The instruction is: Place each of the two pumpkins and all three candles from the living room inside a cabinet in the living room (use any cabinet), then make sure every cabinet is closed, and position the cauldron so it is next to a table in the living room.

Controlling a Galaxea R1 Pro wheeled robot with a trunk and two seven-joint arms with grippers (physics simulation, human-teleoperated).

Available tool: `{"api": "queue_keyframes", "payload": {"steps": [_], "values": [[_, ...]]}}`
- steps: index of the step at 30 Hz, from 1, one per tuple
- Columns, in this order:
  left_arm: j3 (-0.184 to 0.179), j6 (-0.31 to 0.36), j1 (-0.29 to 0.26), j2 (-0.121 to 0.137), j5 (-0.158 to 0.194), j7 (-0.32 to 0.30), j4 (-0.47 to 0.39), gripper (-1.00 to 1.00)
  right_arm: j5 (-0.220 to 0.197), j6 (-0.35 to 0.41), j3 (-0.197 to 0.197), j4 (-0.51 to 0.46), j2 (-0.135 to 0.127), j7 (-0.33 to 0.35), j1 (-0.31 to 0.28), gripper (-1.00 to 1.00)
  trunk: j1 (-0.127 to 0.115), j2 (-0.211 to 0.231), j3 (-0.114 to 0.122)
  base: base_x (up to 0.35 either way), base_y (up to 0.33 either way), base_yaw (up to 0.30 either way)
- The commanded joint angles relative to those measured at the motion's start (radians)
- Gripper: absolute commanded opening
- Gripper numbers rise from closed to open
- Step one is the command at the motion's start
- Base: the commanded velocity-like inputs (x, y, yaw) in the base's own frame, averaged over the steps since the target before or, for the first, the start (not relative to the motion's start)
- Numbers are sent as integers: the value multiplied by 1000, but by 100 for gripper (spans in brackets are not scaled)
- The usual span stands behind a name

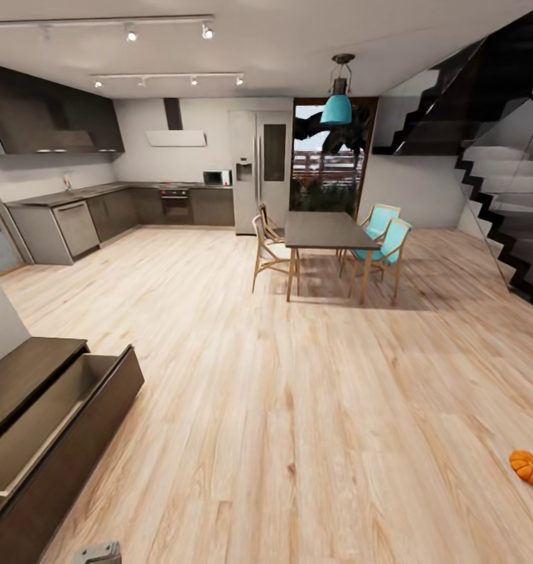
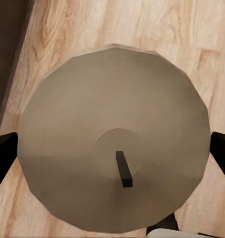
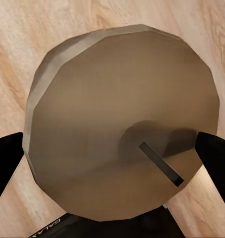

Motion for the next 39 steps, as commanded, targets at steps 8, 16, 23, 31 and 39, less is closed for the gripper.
{"api": "queue_keyframes", "payload": {"steps": [8,16,23,31,39], "values": [[0,0,0,0,0,0,0,-100,2,0,0,0,0,0,0,-100,0,0,0,303,-161,0],[0,0,0,0,0,0,0,-100,2,0,0,0,0,0,0,-100,0,0,0,320,-17,0],[0,0,0,0,0,0,0,-100,2,-1,0,0,0,0,0,-100,0,0,0,323,-26,0],[0,0,0,0,0,0,0,-100,2,-1,0,0,0,0,0,-100,0,0,0,323,-76,0],[0,0,0,0,0,0,0,-100,2,0,0,0,0,0,0,-100,0,0,0,323,-98,0]]}}
